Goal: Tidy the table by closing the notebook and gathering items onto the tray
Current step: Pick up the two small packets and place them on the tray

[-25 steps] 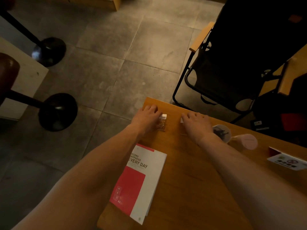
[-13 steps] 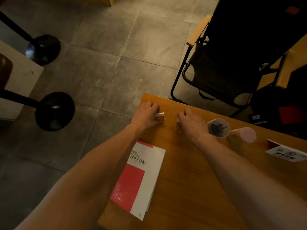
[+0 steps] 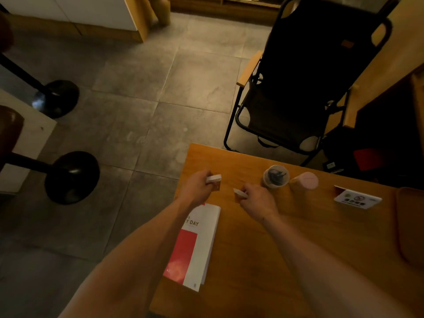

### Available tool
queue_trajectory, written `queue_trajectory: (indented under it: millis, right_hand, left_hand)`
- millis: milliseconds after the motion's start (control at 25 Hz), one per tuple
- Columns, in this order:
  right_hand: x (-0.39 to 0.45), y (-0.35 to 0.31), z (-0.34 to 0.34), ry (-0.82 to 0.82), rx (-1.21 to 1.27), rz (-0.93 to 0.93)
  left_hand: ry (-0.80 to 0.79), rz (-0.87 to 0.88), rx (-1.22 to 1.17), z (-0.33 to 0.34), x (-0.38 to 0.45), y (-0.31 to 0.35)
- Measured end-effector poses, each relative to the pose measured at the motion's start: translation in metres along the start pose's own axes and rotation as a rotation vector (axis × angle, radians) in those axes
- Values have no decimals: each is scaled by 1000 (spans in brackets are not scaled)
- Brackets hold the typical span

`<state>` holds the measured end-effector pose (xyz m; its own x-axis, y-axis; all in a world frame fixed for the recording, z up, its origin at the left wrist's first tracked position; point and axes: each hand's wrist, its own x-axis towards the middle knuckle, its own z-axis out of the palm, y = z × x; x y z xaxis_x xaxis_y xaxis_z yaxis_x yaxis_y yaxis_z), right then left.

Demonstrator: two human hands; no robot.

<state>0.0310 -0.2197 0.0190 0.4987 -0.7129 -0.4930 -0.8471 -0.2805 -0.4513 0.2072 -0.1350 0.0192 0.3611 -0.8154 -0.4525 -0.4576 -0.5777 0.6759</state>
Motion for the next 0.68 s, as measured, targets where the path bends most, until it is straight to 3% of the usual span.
queue_trajectory:
  millis: [280, 680]
  right_hand:
    - [-67, 29, -21, -19, 494, 208]
    - [-196, 90, -50, 138, 794, 316]
  left_hand:
    - [-124, -62, -413, 18, -56, 26]
    - [-243, -86, -377, 66, -132, 73]
